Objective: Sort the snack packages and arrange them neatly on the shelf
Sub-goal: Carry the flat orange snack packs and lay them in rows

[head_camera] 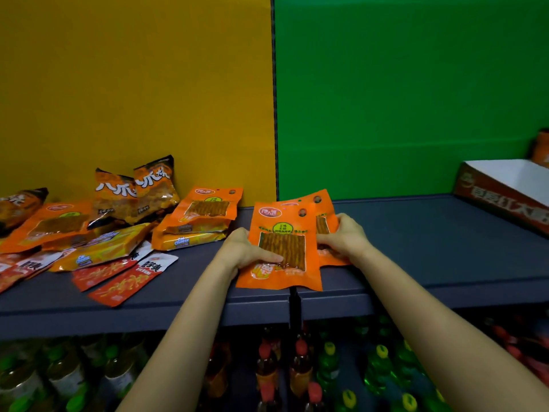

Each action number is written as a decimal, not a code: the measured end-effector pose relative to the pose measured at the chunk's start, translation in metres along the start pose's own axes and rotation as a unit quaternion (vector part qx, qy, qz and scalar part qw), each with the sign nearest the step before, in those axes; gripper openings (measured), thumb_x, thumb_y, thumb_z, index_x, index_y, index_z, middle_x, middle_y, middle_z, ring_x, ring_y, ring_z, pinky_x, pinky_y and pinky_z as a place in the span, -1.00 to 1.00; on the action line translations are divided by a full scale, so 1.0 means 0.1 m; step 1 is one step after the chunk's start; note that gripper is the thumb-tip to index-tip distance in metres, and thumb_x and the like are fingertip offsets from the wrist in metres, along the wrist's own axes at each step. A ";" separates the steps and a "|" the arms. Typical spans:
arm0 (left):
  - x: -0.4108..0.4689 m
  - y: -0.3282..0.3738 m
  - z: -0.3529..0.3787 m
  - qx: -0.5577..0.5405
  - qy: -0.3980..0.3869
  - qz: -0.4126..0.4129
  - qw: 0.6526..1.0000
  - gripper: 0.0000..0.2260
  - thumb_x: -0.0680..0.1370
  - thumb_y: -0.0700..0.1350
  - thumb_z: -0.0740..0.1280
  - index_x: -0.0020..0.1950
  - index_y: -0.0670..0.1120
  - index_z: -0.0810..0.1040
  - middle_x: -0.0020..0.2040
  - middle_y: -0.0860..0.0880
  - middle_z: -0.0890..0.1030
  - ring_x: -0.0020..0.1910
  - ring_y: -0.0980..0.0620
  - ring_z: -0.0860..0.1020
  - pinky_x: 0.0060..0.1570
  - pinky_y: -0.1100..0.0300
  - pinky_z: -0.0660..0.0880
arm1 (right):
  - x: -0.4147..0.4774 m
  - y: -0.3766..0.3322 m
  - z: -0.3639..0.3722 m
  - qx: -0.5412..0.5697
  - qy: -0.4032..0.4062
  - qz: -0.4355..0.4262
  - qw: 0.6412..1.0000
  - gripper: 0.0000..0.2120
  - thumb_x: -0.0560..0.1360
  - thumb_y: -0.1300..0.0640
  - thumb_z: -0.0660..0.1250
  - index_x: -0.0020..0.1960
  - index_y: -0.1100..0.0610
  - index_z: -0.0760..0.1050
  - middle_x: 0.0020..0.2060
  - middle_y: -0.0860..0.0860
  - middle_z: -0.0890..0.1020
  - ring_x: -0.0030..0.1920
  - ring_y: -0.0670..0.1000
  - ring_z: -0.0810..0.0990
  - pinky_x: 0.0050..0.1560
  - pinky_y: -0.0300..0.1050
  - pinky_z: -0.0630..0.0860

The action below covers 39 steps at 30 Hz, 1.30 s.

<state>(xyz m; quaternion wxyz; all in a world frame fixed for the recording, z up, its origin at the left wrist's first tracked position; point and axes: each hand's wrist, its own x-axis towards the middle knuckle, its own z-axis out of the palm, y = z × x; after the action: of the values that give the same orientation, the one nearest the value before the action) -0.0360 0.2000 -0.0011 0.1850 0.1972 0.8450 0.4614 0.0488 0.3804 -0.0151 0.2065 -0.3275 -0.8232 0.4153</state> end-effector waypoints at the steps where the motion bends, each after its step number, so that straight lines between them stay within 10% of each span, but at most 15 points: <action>1: -0.01 -0.01 0.02 -0.012 -0.001 0.016 1.000 -0.45 0.27 -0.12 0.58 0.15 -0.15 0.40 0.05 -0.08 0.54 0.03 -0.04 0.53 -0.04 0.10 0.46 | -0.04 0.02 -0.02 0.015 0.006 0.001 1.000 -0.40 0.27 -0.07 0.55 0.18 0.10 0.40 0.11 0.07 0.59 0.13 0.12 0.58 0.17 0.14 0.52; 13: 0.01 0.18 0.41 -0.262 -0.051 0.080 0.961 -0.44 0.36 -0.34 0.47 0.31 -0.29 0.35 0.12 -0.31 0.59 -0.26 -0.05 0.61 -0.52 0.22 0.55 | -0.37 0.62 -0.98 0.165 0.145 0.050 0.974 -0.62 0.39 0.10 0.48 0.08 0.08 0.36 0.13 0.11 0.59 0.12 0.12 0.59 0.20 0.15 0.51; 39: -1.27 2.59 4.65 -0.280 -0.330 0.178 0.884 -0.74 0.46 -0.27 0.41 0.10 -0.05 0.49 0.00 -0.10 0.64 -0.10 -0.08 0.63 -0.10 0.08 0.58 | -1.98 3.21 -4.99 0.157 0.414 0.195 0.875 -0.56 0.41 0.13 0.46 0.22 0.20 0.42 0.06 0.11 0.61 0.06 0.14 0.61 0.14 0.08 0.54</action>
<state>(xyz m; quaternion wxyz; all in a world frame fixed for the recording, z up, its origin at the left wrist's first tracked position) 0.3451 0.5934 0.0014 0.4157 0.4255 0.5214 0.6117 0.6109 0.6550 -0.0067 0.4919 -0.5862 -0.5062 0.3977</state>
